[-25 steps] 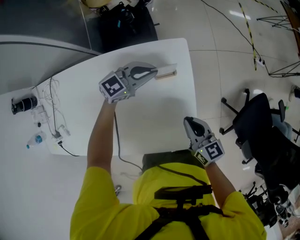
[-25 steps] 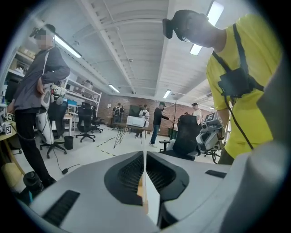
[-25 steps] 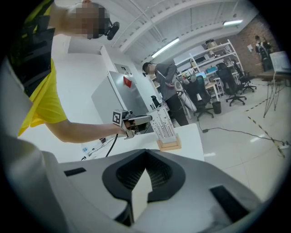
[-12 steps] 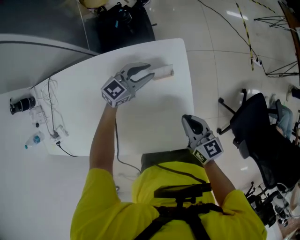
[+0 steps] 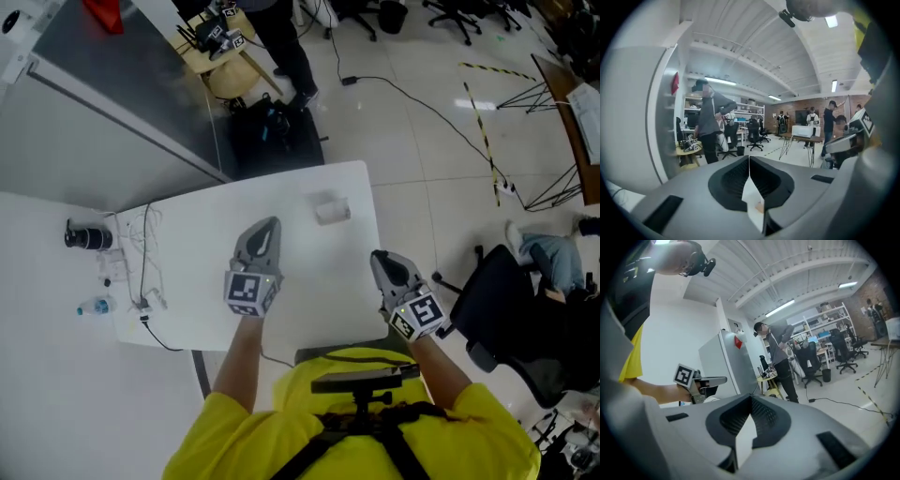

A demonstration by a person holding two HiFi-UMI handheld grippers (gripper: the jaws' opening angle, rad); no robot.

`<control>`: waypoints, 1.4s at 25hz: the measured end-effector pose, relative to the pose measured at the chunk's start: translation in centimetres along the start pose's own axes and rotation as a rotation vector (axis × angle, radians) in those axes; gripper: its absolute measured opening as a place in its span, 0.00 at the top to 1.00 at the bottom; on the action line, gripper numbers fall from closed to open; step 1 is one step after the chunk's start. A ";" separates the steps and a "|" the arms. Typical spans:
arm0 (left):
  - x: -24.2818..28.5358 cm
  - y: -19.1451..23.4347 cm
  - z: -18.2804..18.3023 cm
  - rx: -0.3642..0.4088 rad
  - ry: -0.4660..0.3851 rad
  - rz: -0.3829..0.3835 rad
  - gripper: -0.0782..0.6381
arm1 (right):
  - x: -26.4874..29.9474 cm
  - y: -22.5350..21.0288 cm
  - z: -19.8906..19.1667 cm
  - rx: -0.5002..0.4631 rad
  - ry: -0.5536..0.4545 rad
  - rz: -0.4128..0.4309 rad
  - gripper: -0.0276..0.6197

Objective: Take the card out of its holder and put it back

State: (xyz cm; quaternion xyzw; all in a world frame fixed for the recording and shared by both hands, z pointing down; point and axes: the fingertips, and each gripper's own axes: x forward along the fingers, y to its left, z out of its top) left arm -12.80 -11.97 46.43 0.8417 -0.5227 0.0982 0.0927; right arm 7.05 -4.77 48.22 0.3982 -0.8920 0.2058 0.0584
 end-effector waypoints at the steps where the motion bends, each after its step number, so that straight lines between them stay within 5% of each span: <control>1: -1.0 -0.5 0.9 -0.027 -0.022 0.020 0.88 | -0.3 -0.1 0.9 -0.005 -0.006 -0.002 0.95; 6: -3.7 -3.0 3.6 -0.106 -0.084 0.123 0.88 | -1.5 -0.7 5.2 -0.038 -0.067 -0.009 0.95; 12: -4.8 -8.1 2.9 -0.180 -0.063 0.085 0.88 | -3.2 0.5 6.3 -0.041 -0.067 0.028 0.95; 35: -5.4 -11.6 1.9 -0.100 -0.027 0.040 0.88 | -4.8 0.1 6.7 -0.061 -0.117 0.018 0.95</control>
